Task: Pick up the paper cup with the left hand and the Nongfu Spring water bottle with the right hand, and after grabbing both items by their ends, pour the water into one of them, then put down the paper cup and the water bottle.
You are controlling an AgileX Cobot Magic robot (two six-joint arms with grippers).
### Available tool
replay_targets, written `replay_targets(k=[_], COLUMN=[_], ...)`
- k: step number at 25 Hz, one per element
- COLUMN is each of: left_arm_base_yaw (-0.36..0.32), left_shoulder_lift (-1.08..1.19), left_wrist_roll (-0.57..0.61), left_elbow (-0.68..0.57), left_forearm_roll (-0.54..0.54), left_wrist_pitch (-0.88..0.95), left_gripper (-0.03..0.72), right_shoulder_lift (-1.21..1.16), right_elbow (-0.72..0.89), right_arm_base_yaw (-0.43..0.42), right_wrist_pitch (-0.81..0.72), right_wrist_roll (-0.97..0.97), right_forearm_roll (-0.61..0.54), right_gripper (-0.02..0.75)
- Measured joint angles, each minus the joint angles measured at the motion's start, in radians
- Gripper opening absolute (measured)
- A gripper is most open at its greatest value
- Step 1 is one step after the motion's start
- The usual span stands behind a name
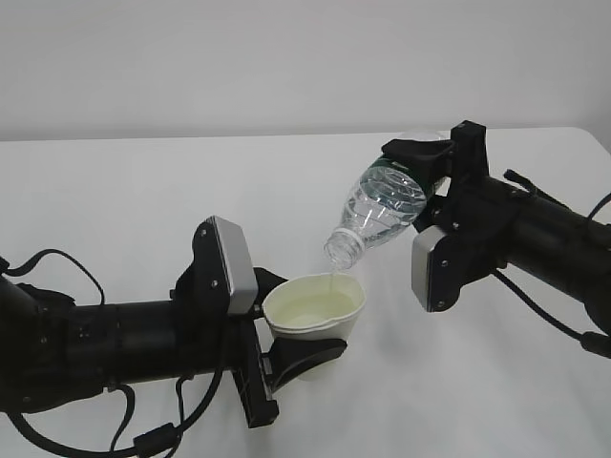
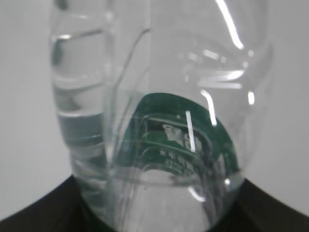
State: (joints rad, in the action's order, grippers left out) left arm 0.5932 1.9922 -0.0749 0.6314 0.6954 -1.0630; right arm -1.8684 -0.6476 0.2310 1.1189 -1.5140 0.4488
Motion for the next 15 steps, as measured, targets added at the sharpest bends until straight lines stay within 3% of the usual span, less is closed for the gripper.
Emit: replay_targets(k=[15], left_arm_base_yaw=[0.000], left_shoulder_lift=[0.000], left_wrist_roll=[0.000], left_elbow=[0.000], left_forearm_roll=[0.000], left_wrist_pitch=[0.000], left_gripper=[0.414], right_shoulder_lift=[0.000], right_elbow=[0.000], right_arm_base_yaw=[0.000], right_wrist_pitch=[0.000], right_wrist_roll=[0.000], right_forearm_roll=[0.000], right_gripper=[0.437])
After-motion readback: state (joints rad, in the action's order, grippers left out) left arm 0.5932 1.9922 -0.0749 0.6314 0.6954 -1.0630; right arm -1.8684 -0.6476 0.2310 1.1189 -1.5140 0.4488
